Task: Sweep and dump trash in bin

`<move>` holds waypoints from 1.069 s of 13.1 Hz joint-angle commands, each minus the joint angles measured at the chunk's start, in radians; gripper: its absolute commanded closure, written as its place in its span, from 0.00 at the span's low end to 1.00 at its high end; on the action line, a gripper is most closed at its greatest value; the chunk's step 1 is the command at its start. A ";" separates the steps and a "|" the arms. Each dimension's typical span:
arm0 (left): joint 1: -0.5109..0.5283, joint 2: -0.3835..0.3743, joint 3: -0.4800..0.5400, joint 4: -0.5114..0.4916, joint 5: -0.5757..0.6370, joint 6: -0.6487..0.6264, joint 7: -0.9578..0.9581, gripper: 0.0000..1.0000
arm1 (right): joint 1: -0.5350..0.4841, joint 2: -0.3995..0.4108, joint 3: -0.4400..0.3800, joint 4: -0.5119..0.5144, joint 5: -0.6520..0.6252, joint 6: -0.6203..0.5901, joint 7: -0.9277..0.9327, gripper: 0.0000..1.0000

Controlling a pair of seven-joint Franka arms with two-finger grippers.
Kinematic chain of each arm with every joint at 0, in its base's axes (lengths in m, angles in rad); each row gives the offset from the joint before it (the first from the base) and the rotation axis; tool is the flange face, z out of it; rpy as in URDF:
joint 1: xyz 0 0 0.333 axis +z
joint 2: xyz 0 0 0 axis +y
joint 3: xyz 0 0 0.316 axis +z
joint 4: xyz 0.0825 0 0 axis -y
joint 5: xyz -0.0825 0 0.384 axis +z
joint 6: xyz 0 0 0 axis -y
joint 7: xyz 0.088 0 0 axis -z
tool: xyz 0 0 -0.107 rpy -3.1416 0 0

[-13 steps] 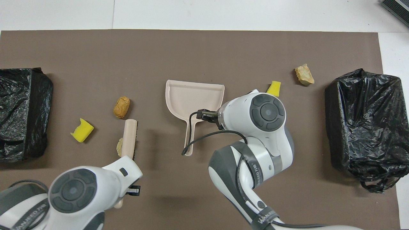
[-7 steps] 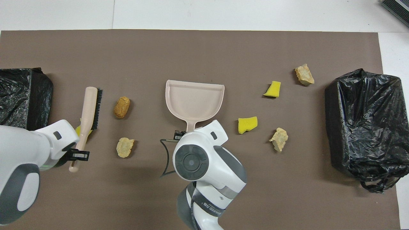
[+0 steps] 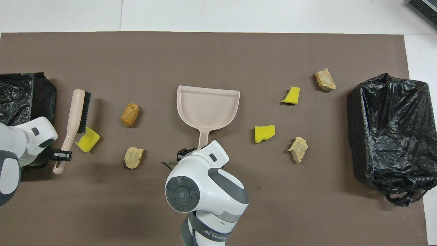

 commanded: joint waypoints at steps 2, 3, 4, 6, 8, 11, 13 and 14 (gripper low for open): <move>0.070 0.006 -0.013 -0.011 0.069 0.029 0.036 1.00 | -0.011 -0.009 0.004 0.000 -0.055 0.006 0.020 0.49; 0.077 0.006 -0.013 -0.019 0.071 0.040 0.036 1.00 | -0.011 -0.007 0.004 0.003 -0.056 0.006 0.020 0.60; 0.085 0.007 -0.013 -0.022 0.071 0.042 0.034 1.00 | -0.011 -0.007 0.004 0.005 -0.056 0.008 0.020 0.71; 0.087 -0.002 -0.013 -0.057 0.071 0.046 0.025 1.00 | -0.012 -0.003 0.004 0.020 -0.056 0.005 0.020 1.00; 0.088 -0.013 -0.013 -0.082 0.071 0.031 0.023 1.00 | -0.024 -0.003 0.004 0.040 -0.056 -0.004 0.000 1.00; 0.065 -0.023 -0.016 -0.098 0.071 0.002 0.014 1.00 | -0.113 -0.081 0.007 0.035 -0.044 -0.036 -0.182 1.00; 0.064 -0.028 -0.019 -0.098 0.071 -0.036 0.017 1.00 | -0.168 -0.136 0.007 0.034 -0.033 -0.090 -0.370 1.00; 0.056 -0.034 -0.019 -0.098 0.070 -0.064 0.020 1.00 | -0.200 -0.157 0.007 0.032 -0.033 -0.098 -0.473 1.00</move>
